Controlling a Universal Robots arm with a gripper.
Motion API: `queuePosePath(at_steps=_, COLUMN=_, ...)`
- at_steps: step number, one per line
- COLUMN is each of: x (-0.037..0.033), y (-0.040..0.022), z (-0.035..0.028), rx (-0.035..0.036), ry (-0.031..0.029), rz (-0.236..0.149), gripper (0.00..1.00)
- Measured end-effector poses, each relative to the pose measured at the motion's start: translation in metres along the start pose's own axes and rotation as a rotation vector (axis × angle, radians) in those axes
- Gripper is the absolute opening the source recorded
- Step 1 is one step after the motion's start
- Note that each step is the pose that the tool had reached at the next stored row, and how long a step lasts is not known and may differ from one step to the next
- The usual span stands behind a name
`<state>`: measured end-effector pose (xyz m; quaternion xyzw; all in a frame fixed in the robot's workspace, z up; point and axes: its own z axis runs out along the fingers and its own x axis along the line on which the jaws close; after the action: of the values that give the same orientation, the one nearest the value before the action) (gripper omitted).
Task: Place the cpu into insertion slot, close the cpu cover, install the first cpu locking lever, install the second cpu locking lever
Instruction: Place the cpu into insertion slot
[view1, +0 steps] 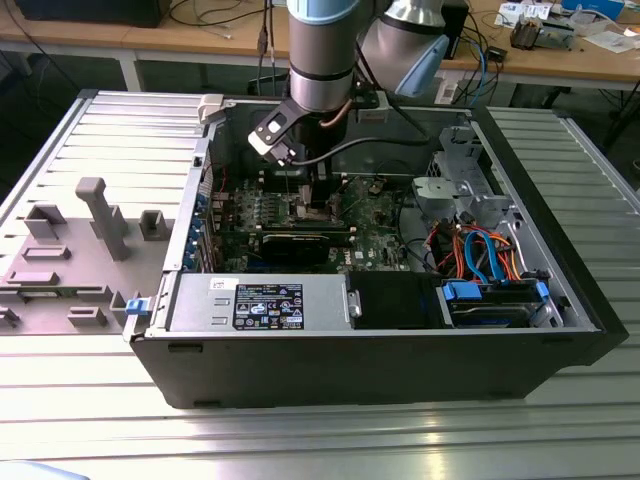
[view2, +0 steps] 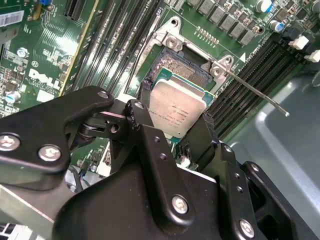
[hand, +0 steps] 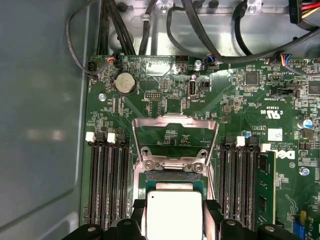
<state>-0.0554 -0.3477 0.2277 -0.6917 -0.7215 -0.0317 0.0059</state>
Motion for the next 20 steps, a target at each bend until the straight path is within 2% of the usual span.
queuePosePath(at_steps=2, x=-0.0001, y=-0.0010, z=0.0033, rx=0.0002, ry=-0.0011, rz=0.000, gripper=0.54)
queuePosePath(at_steps=4, x=-0.0002, y=-0.0011, z=0.0055, rx=0.0003, ry=-0.0048, rz=0.002, gripper=0.54)
queuePosePath(at_steps=5, x=-0.0002, y=-0.0012, z=0.0064, rx=0.0006, ry=-0.0154, rz=0.004, gripper=0.54)
queuePosePath(at_steps=6, x=-0.0003, y=-0.0012, z=0.0070, rx=0.0009, ry=-0.0232, rz=0.004, gripper=0.54)
queuePosePath(at_steps=7, x=-0.0003, y=-0.0012, z=0.0076, rx=0.0009, ry=-0.0267, rz=0.003, gripper=0.54)
queuePosePath(at_steps=20, x=0.0037, y=-0.0018, z=0.0204, rx=0.0018, ry=-0.0282, rz=0.012, gripper=0.54)
